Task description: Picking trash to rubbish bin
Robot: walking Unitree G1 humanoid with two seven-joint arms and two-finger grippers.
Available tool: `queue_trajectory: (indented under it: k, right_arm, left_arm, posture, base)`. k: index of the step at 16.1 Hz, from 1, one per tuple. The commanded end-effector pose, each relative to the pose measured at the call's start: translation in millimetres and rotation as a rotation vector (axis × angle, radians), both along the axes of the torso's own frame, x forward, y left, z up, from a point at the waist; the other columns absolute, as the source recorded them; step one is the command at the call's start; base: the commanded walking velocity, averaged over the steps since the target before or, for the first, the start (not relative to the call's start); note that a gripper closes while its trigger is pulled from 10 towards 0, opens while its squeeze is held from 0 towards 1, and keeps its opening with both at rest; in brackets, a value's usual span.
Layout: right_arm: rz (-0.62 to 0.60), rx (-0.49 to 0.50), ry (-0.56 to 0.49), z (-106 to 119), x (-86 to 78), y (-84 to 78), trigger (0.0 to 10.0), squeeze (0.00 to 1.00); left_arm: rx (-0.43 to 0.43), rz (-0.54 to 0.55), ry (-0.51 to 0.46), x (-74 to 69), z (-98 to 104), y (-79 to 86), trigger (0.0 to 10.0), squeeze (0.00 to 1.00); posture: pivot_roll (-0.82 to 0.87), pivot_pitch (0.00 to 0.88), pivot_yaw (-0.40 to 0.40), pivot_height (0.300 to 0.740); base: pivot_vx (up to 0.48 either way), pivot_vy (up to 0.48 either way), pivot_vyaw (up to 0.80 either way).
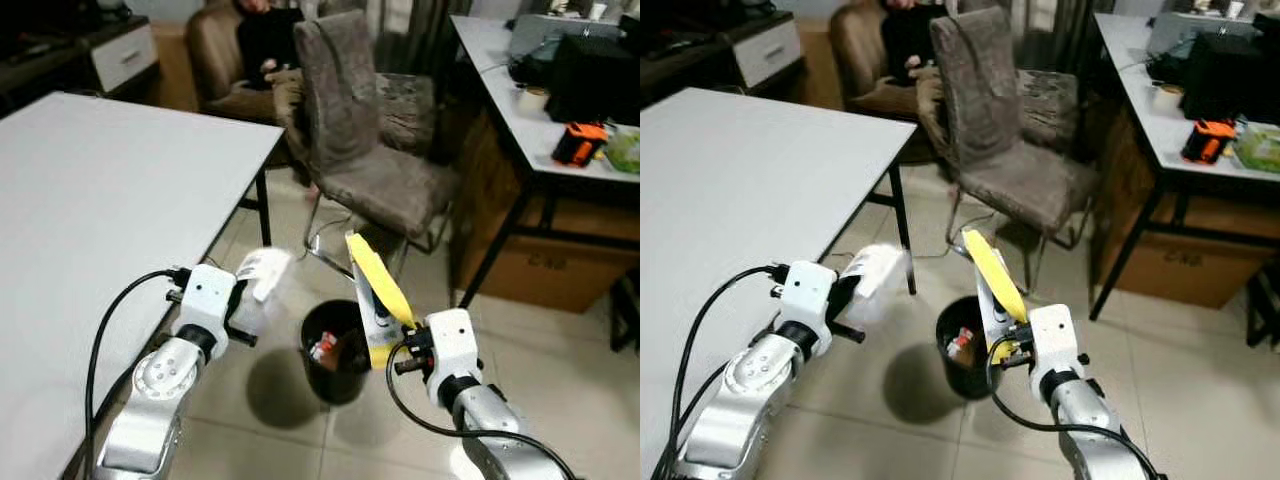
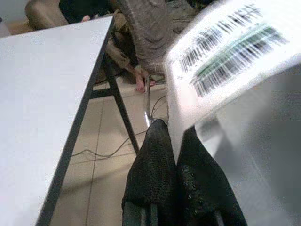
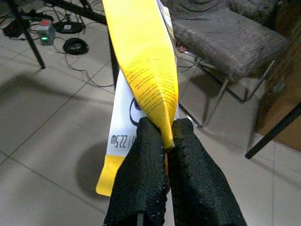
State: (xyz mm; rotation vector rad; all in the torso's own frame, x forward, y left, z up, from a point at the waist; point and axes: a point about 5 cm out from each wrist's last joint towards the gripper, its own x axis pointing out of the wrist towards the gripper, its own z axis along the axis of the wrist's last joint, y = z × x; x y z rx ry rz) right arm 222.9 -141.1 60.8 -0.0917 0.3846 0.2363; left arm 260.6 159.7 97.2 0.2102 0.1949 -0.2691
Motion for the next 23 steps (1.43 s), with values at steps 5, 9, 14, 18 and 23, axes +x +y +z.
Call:
queue_trajectory:
  k: [5, 9, 14, 18, 23]
  right_arm:
    - [-0.024, -0.03, -0.013, 0.4, 3.9, -10.4, 10.0, 0.0]
    - [-0.025, -0.033, -0.016, 0.0, 6.1, -11.1, 10.0, 0.0]
    - [-0.022, -0.034, -0.015, -1.9, 3.6, -9.5, 10.0, 0.0]
    - [0.03, -0.057, -0.012, -1.2, 4.8, -9.0, 10.0, 0.0]
    - [0.062, -0.078, 0.024, -7.8, 0.0, -12.0, 10.0, 0.0]
  left_arm:
    - [-0.006, -0.046, -0.028, 5.6, 3.1, -9.8, 10.0, 0.0]
    - [-0.011, -0.045, -0.04, 10.7, 5.3, -11.4, 10.0, 0.0]
    - [-0.011, -0.053, -0.038, 11.0, 3.8, -10.9, 10.0, 0.0]
    - [-0.006, -0.042, -0.037, 11.6, 1.3, -9.6, 10.0, 0.0]
    - [0.125, -0.108, 0.116, 1.7, -29.8, -0.7, 10.0, 0.0]
  posture:
    - [-0.08, 0.0, 0.017, 0.74]
    - [-0.08, 0.0, 0.022, 0.74]
    - [-0.08, 0.0, 0.031, 0.74]
    - [-0.09, 0.0, 0.035, 0.74]
    - [-0.09, 0.0, 0.043, 0.74]
  base:
    - [0.406, 0.0, -0.44]
    - [0.412, 0.0, -0.58]
    - [0.414, 0.0, 0.0]
    - [0.305, 0.0, 0.0]
    - [0.0, 0.0, 0.0]
